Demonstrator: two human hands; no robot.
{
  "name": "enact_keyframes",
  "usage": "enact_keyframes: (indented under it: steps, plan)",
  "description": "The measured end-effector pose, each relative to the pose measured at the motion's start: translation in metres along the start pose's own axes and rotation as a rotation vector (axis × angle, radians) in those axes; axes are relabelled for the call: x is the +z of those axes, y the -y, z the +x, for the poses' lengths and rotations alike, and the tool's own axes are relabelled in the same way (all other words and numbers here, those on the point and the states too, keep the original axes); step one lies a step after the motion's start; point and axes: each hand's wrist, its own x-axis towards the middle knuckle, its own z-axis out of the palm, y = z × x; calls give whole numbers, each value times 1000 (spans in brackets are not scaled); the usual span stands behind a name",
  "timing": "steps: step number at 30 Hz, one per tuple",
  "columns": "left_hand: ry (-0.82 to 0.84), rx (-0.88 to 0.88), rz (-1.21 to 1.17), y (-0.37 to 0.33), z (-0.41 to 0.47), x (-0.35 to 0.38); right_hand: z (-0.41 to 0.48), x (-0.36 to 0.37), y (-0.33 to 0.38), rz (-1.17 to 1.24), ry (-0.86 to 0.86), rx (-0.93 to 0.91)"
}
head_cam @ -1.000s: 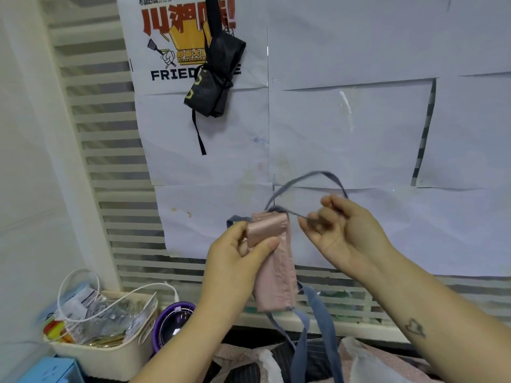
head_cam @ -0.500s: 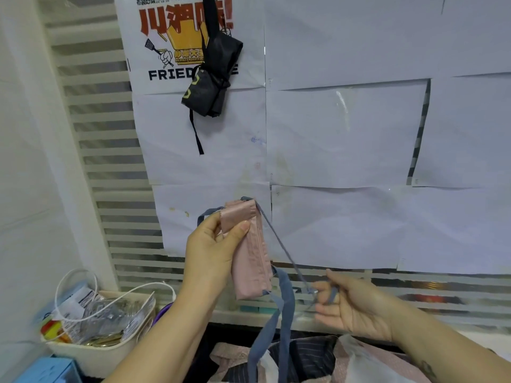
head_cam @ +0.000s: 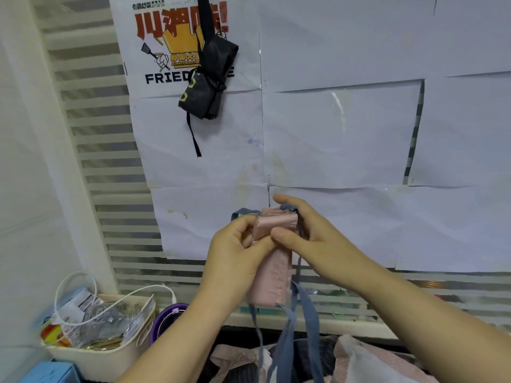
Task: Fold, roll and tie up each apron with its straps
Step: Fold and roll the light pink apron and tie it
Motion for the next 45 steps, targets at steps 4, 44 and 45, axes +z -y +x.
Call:
enact_keyframes:
  steps: [4, 44, 45]
  plan:
    - [-93, -25, -105, -2, 3, 3, 7, 11, -4, 249, -88, 33]
    - [77, -76, -49, 10, -4, -4, 11, 11, -4, 417, -225, 88]
    - [44, -77, -49, 13, -2, -7, 10, 7, -3, 363, -183, 90]
